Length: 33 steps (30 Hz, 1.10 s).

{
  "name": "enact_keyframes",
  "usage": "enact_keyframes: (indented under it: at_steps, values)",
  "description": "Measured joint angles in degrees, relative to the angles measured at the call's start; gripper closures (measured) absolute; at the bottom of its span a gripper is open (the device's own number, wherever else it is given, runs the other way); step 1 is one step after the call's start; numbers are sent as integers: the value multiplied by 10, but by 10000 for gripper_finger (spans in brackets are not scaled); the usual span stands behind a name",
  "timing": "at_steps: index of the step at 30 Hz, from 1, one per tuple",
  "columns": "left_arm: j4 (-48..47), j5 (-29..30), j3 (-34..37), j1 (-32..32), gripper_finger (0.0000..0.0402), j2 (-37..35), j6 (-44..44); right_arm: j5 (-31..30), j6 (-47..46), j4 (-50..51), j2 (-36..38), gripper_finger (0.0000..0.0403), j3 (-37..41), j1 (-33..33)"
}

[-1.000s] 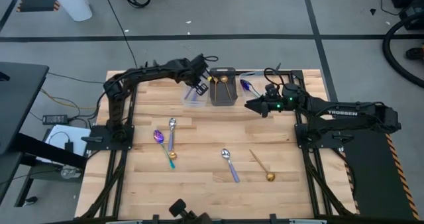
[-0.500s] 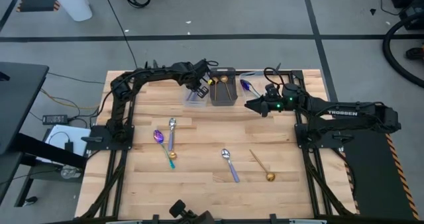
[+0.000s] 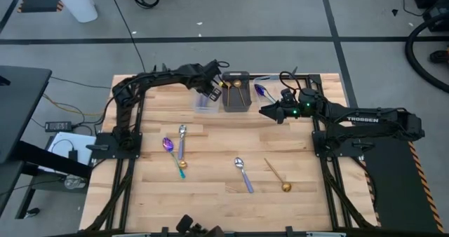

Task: Sort silverware by color (type)
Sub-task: Put the purple spoon into the left transparent bin

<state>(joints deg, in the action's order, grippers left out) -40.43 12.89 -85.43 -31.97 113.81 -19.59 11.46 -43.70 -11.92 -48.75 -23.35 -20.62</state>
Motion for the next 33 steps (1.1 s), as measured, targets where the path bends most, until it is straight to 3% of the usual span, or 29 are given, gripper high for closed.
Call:
enact_keyframes:
  at_steps: [7,17,33]
  values:
    - [-31,-13,0,1,285,-45,-42,6,7,-1,0,178,0,0]
    - [-80,-118,0,42,285,-124,-88,41,12,-7,0,178,0,0]
    - [-244,-112,20,171,285,-148,-164,57,19,-31,0,178,-1,0]
